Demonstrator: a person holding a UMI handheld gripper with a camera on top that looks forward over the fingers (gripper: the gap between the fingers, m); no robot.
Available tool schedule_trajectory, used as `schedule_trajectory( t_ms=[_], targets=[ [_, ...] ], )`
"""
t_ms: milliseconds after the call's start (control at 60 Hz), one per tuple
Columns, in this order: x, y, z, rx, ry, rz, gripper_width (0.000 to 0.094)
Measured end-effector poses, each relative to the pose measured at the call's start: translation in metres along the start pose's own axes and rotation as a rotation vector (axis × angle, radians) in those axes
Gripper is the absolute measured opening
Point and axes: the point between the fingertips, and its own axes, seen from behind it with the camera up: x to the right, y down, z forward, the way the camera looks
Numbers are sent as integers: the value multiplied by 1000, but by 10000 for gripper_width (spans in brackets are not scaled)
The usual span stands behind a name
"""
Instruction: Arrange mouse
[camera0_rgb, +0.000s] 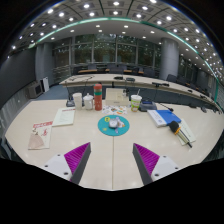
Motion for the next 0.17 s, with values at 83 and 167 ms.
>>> schedule_trajectory(
  t_ms=[83,167],
  targets=[
    [2,4,-17,13,10,-5,859],
    [4,6,-25,21,16,-11,861]
  ],
)
